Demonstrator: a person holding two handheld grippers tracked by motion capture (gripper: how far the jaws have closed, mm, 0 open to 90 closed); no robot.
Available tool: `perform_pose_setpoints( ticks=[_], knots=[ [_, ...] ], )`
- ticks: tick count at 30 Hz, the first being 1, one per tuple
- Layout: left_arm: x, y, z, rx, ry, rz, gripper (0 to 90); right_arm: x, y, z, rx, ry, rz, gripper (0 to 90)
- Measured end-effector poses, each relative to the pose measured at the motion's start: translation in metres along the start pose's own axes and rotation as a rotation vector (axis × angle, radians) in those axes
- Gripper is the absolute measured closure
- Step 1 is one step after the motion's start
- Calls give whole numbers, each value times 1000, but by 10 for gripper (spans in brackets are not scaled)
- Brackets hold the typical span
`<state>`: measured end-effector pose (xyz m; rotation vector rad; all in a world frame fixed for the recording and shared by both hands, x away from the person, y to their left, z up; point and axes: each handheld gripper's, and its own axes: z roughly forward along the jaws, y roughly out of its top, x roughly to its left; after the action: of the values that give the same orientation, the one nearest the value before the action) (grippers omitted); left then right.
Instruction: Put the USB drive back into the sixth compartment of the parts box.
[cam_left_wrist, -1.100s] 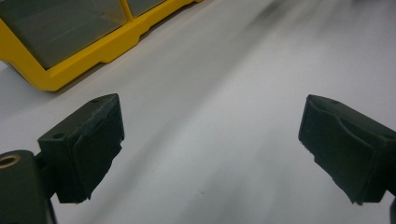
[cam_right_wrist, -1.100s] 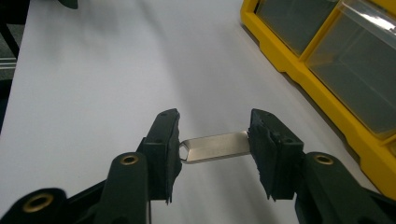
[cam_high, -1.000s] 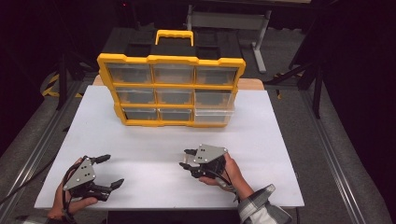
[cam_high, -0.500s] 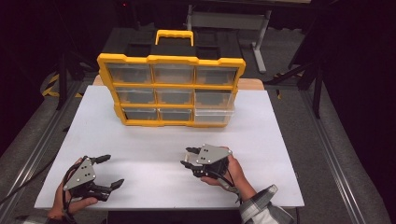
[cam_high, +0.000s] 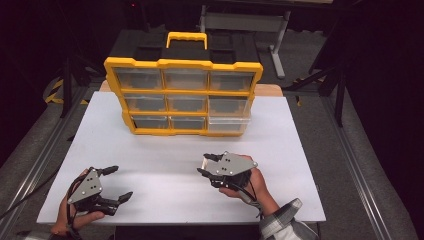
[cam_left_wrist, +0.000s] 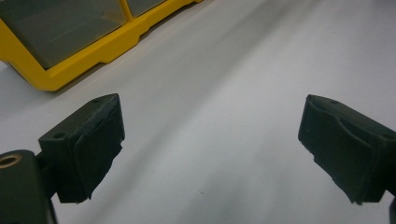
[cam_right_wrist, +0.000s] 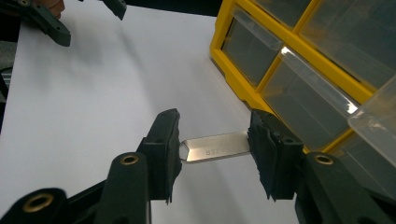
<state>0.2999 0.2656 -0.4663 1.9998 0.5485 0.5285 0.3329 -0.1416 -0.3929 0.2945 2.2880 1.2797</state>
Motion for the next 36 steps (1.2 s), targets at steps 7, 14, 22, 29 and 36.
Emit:
perform_pose_setpoints(
  ticks=[7, 14, 22, 29, 36],
  knots=[
    [0, 0, 0, 0, -1, 0, 81, -4, 2, -8, -11, -32, -7, 544],
    [0, 0, 0, -1, -2, -5, 81, -8, 3, -16, -28, -66, -5, 544],
    [0, 0, 1, 2, -6, -2, 81, -14, 2, -26, -44, -98, 6, 544],
    [0, 0, 1, 4, -6, 0, 81, -17, 1, -33, -53, -124, 14, 544],
    [0, 0, 1, 4, -8, -1, 81, -23, -2, -39, -52, -154, 22, 544]
  ],
)
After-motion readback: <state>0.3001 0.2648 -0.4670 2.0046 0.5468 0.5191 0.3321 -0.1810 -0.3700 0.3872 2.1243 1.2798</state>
